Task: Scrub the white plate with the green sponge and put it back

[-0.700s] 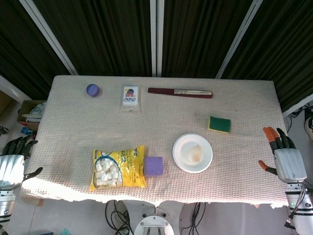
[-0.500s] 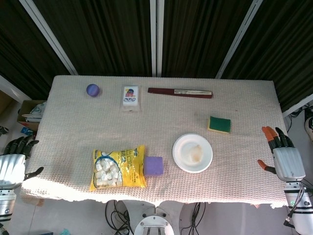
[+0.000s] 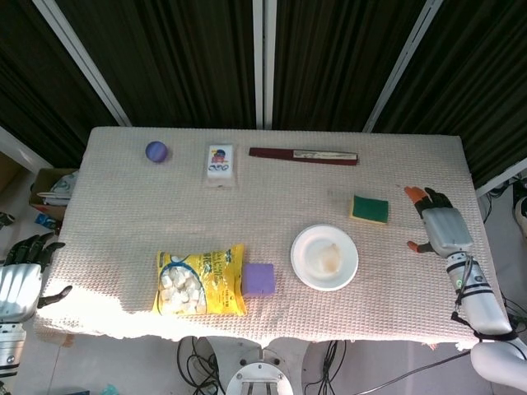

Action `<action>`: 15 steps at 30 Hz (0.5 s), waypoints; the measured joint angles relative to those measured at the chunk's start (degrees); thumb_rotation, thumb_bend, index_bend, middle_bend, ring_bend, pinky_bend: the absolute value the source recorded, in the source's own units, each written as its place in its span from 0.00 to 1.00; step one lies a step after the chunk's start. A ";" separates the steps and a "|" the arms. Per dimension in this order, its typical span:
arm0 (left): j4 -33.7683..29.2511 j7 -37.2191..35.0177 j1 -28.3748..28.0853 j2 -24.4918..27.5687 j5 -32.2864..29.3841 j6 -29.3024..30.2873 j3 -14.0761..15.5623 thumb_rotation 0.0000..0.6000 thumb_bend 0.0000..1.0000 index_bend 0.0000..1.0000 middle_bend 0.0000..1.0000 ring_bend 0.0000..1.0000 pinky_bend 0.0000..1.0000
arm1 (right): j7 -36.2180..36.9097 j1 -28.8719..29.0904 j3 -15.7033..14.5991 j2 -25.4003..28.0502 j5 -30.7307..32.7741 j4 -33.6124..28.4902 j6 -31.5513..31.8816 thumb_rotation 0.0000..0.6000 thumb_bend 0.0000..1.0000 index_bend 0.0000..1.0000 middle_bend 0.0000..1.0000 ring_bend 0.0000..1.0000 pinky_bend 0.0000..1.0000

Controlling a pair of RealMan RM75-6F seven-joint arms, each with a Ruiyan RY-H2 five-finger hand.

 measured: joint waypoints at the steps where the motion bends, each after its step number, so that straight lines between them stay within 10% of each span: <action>1: -0.03 -0.03 0.16 -0.02 -0.11 0.15 0.02 1.00 0.06 0.26 0.13 0.11 0.14 | -0.67 1.66 0.33 -0.93 1.45 1.14 -1.70 1.00 0.05 0.02 0.08 0.00 0.07; 15: 0.17 0.02 0.58 -0.33 -1.47 -1.58 0.66 1.00 0.06 0.28 0.13 0.11 0.14 | -6.32 13.35 -0.27 -13.85 12.86 17.41 -12.09 1.00 0.11 0.18 0.18 0.00 0.07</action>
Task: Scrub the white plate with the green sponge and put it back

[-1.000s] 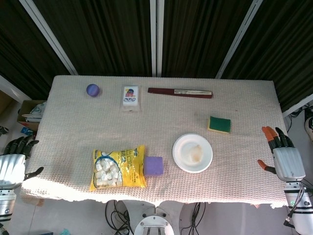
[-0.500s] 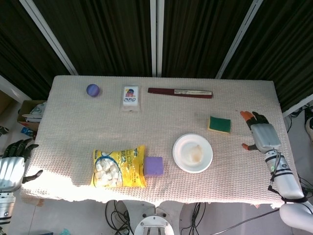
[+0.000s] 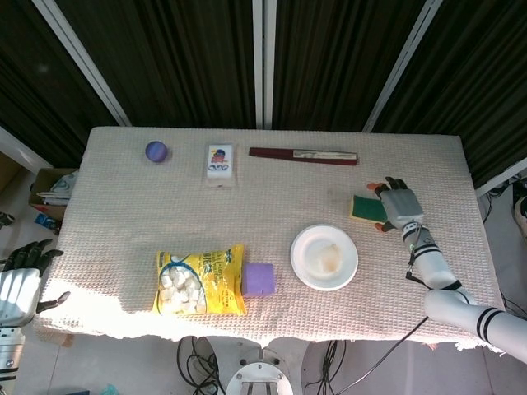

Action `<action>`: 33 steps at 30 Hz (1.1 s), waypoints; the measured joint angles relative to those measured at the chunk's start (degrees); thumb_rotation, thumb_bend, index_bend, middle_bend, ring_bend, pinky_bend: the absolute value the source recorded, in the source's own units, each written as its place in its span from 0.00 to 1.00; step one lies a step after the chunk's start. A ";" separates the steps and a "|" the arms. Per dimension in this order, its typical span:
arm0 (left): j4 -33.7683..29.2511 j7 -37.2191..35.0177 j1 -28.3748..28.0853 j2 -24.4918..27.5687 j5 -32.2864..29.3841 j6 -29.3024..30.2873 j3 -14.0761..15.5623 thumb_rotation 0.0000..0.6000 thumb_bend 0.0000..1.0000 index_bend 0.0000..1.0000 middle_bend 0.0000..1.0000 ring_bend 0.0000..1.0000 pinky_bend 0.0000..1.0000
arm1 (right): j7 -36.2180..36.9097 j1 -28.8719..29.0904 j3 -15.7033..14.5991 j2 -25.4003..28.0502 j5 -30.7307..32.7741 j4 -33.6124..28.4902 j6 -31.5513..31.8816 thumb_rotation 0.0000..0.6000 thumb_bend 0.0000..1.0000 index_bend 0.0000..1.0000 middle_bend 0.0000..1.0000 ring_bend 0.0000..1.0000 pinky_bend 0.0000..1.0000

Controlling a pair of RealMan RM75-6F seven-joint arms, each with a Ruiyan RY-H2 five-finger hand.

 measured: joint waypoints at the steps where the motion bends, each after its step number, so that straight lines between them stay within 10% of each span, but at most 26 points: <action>1: 0.03 0.01 -0.05 -0.02 -0.03 -0.16 0.02 1.00 0.06 0.28 0.13 0.11 0.14 | 0.09 0.13 -0.21 -0.29 0.18 0.39 -0.03 1.00 0.11 0.18 0.18 0.00 0.07; 33: 2.24 1.58 -0.97 -1.55 -1.18 -2.36 -0.17 1.00 0.06 0.28 0.13 0.11 0.14 | -2.22 3.88 -3.61 -4.18 5.49 6.03 -0.54 1.00 0.15 0.29 0.27 0.00 0.08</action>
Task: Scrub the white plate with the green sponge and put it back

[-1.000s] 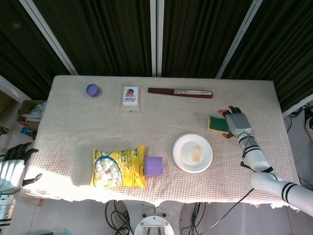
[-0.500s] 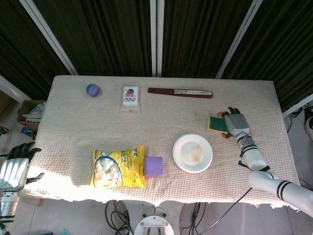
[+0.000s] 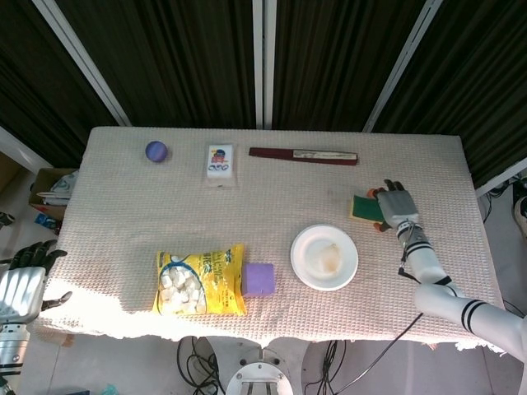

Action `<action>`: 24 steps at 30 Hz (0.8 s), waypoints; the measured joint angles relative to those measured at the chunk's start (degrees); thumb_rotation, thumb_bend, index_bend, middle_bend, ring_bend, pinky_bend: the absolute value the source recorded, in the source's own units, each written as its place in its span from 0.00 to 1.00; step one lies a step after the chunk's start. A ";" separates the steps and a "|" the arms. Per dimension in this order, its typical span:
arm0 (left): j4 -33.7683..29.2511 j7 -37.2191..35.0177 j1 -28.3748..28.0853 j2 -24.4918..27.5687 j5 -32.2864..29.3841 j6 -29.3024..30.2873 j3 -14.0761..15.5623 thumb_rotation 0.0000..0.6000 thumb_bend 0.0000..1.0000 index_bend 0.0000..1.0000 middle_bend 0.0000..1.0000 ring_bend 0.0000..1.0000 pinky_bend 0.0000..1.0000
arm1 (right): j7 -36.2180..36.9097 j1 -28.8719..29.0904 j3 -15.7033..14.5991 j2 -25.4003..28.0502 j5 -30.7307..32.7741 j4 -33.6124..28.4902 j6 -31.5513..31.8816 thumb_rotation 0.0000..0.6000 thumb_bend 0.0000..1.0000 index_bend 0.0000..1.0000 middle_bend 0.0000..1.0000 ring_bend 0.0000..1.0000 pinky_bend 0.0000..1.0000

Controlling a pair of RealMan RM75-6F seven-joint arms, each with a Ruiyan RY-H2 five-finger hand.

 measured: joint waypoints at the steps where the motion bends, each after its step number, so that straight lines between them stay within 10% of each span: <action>1: -0.02 -0.07 0.00 0.00 0.07 -0.01 0.02 1.00 0.06 0.28 0.13 0.11 0.14 | -0.09 0.13 -0.05 -0.11 0.02 0.14 -0.01 1.00 0.16 0.30 0.27 0.00 0.08; 14: -0.84 -1.17 0.19 0.68 -0.12 -0.43 0.29 1.00 0.06 0.28 0.13 0.11 0.14 | -1.18 0.72 -1.42 0.56 -6.52 0.76 2.89 1.00 0.23 0.51 0.38 0.08 0.18; 24: -2.63 -0.07 0.09 1.43 -0.39 -0.95 0.45 1.00 0.06 0.28 0.13 0.11 0.14 | -1.59 -1.31 -5.95 6.77 -24.64 -6.05 11.92 1.00 0.30 0.64 0.42 0.16 0.21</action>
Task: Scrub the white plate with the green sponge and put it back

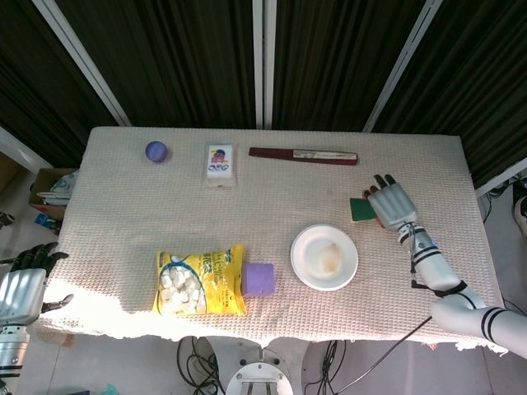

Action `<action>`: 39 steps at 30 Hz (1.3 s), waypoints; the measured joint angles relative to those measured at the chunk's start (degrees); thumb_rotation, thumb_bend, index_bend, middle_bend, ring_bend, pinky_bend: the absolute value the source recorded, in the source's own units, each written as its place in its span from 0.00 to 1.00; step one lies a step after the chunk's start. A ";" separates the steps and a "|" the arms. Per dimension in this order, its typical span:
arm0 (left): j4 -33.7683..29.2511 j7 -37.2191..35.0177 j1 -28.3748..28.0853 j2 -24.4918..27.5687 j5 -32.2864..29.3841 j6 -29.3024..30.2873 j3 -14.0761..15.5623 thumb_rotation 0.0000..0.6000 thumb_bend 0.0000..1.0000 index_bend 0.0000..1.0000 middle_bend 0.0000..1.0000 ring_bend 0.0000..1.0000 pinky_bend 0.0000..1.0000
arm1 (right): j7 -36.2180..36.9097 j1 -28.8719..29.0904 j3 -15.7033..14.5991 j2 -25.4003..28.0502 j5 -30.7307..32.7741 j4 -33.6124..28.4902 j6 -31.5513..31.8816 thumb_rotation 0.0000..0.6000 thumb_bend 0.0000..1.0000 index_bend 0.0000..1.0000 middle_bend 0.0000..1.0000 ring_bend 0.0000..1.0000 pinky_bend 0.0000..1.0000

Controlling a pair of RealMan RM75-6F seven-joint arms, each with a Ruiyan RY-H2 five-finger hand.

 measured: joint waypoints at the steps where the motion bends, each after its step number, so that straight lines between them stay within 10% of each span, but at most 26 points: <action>1: -0.24 0.19 -0.04 0.07 0.05 -0.02 0.00 1.00 0.06 0.28 0.13 0.11 0.14 | 0.03 -0.32 -0.68 0.49 -2.29 -0.39 1.13 1.00 0.30 0.64 0.43 0.16 0.21; 12: -1.43 1.04 -0.60 -0.08 0.72 -0.41 0.12 1.00 0.06 0.28 0.13 0.11 0.14 | -3.48 -3.48 -8.06 -0.45 -22.53 3.83 10.90 1.00 0.34 0.69 0.44 0.17 0.15; 39: 1.16 -1.90 0.23 -1.14 0.79 0.08 0.51 1.00 0.06 0.28 0.13 0.11 0.14 | -6.95 -1.74 -6.13 -7.49 -29.26 3.53 11.29 1.00 0.34 0.69 0.46 0.21 0.12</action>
